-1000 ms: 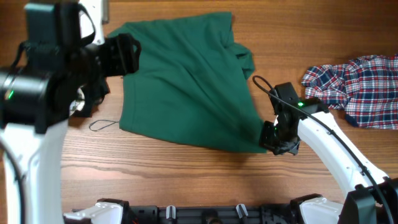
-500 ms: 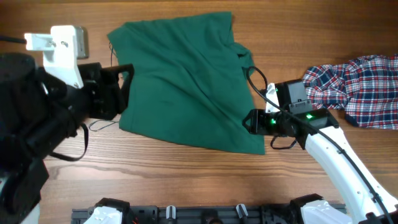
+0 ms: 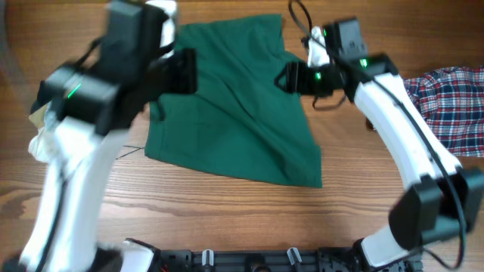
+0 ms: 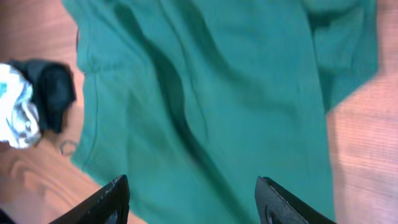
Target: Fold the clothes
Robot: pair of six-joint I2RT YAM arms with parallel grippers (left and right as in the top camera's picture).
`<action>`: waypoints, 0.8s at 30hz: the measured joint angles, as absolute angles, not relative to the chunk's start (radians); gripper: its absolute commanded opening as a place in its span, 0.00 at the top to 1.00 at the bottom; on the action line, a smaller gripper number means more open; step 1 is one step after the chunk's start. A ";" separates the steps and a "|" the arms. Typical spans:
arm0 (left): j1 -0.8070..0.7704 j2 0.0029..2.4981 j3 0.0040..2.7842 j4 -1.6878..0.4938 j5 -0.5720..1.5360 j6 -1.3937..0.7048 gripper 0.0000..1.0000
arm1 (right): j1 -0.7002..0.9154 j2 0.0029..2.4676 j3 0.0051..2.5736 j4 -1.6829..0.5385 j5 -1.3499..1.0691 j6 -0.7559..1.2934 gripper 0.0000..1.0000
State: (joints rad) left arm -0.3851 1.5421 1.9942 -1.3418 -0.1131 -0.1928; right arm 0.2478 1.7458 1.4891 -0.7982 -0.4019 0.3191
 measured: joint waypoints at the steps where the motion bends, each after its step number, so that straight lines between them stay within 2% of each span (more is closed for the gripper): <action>1: -0.384 1.615 1.994 -1.342 -0.123 -0.193 0.37 | 0.248 1.796 1.549 -0.805 -0.398 0.315 0.35; 5: -0.343 1.825 1.995 -1.367 -0.158 -0.192 0.40 | 0.240 1.953 1.694 -0.722 -0.384 0.308 0.48; 8: -0.268 1.964 1.995 -1.389 -0.131 -0.192 0.40 | 0.211 2.057 1.707 -0.612 -0.379 0.344 0.50; 11: -0.207 2.081 1.995 -1.399 -0.053 -0.192 0.39 | 0.153 2.162 1.707 -0.521 -0.388 0.387 0.41; 13: -0.195 2.145 1.995 -1.406 -0.027 -0.192 0.39 | 0.117 2.202 1.707 -0.476 -0.405 0.402 0.38; 17: -0.198 2.259 1.995 -1.414 0.006 -0.192 0.39 | 0.082 2.214 1.707 -0.468 -0.430 0.398 0.39; 21: -0.199 2.317 1.969 -1.413 0.014 -0.192 0.39 | 0.113 2.215 1.707 -0.508 -0.458 0.340 0.42; 24: -0.199 2.323 1.894 -1.382 0.015 -0.192 0.39 | 0.169 2.215 1.707 -0.516 -0.447 0.302 0.30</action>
